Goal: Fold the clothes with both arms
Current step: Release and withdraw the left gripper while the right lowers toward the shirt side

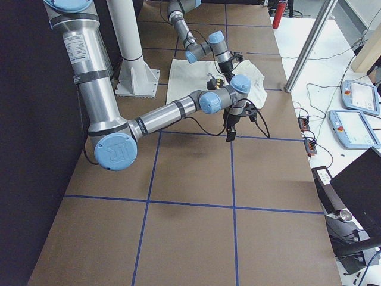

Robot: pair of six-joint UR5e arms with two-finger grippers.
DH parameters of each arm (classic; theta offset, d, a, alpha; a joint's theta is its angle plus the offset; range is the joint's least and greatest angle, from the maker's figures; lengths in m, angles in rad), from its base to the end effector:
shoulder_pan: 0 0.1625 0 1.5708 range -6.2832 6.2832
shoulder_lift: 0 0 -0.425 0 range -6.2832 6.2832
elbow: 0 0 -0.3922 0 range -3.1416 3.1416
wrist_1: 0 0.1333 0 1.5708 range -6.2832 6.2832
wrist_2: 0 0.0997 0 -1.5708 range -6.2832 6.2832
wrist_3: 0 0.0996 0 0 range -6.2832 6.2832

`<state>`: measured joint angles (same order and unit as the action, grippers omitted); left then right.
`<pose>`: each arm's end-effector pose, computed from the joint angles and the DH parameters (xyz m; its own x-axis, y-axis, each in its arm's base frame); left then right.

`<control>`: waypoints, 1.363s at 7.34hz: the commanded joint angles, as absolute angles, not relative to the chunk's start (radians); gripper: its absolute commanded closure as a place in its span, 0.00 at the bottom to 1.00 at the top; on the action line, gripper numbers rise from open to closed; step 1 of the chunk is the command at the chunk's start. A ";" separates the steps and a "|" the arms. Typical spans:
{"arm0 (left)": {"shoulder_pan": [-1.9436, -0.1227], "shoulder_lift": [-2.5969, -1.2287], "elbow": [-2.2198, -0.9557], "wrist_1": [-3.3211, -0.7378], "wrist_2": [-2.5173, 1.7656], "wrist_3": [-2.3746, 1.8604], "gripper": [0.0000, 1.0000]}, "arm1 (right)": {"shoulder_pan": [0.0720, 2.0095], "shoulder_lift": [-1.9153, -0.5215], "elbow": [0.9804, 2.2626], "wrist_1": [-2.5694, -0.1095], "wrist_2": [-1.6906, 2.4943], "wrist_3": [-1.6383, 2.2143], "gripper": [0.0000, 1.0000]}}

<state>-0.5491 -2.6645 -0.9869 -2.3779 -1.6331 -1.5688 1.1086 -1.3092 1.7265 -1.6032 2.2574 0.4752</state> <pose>0.6511 -0.5474 0.0947 0.2152 -0.1293 -0.9680 0.4691 0.8831 -0.0137 -0.2002 -0.5592 0.4480 0.7103 -0.1165 0.6942 0.0993 0.9929 0.0651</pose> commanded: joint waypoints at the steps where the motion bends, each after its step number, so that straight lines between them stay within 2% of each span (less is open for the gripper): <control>1: -0.566 -2.564 -1.127 -2.314 -1.676 -1.531 0.00 | 1.060 -1.305 1.729 -1.512 2.257 0.609 0.00; 2: -0.601 -2.493 -1.244 -2.199 -1.800 -1.496 0.00 | 1.008 -1.305 1.735 -1.427 2.249 0.729 0.00; 4: -0.626 -2.261 -1.578 -1.933 -1.922 -1.331 0.00 | 0.890 -1.307 1.778 -1.335 2.174 0.958 0.00; 7: -0.637 -1.945 -1.996 -1.712 -1.928 -1.113 0.00 | 0.600 -1.339 1.977 -1.335 1.962 1.313 0.00; 8: -0.637 -1.886 -2.059 -1.709 -1.928 -1.109 0.00 | 0.460 -1.350 2.024 -1.335 1.847 1.424 0.00; 10: -0.638 -1.878 -2.080 -1.703 -1.927 -1.109 0.00 | 0.231 -1.379 2.026 -1.338 1.648 1.546 0.00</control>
